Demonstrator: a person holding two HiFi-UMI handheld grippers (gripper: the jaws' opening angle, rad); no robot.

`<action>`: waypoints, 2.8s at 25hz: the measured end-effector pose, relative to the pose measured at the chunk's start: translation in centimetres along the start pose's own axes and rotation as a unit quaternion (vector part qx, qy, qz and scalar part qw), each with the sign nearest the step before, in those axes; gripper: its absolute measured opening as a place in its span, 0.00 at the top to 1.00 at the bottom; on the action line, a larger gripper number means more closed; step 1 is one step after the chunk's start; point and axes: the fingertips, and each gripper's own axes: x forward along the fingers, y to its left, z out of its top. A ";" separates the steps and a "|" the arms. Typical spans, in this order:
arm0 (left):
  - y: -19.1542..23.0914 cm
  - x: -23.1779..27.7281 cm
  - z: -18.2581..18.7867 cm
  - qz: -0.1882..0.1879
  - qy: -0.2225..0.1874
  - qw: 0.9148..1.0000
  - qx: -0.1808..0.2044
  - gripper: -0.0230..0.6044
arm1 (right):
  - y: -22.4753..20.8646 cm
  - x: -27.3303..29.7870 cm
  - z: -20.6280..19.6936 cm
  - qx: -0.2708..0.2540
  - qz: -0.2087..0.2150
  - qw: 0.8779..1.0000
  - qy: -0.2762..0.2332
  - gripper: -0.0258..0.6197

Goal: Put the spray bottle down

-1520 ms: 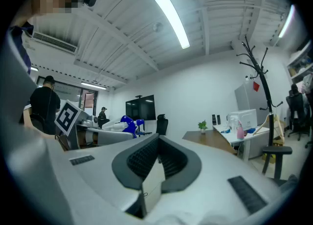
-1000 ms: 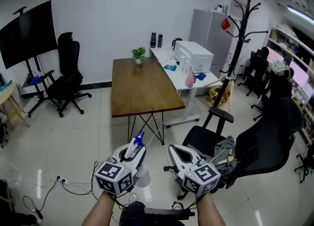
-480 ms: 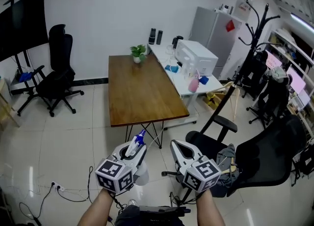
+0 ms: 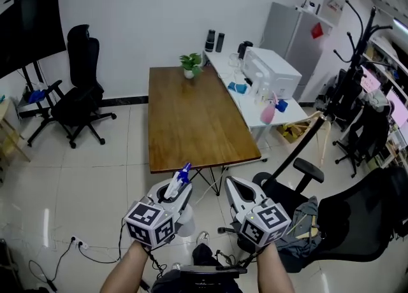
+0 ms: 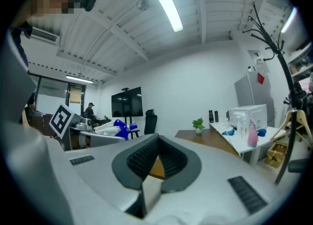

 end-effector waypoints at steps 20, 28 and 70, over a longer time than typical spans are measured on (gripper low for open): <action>12.3 16.2 3.8 0.100 -0.005 0.995 -0.007 0.79 | -15.2 16.3 1.2 0.008 0.078 0.997 0.002 0.96; 18.6 21.8 6.4 0.078 -0.017 0.997 -0.001 0.79 | -18.7 24.2 1.9 0.010 0.060 0.998 0.008 0.96; 31.5 43.5 10.5 0.085 -0.049 0.986 0.138 0.80 | -26.7 36.8 1.3 0.023 0.053 0.998 0.039 0.96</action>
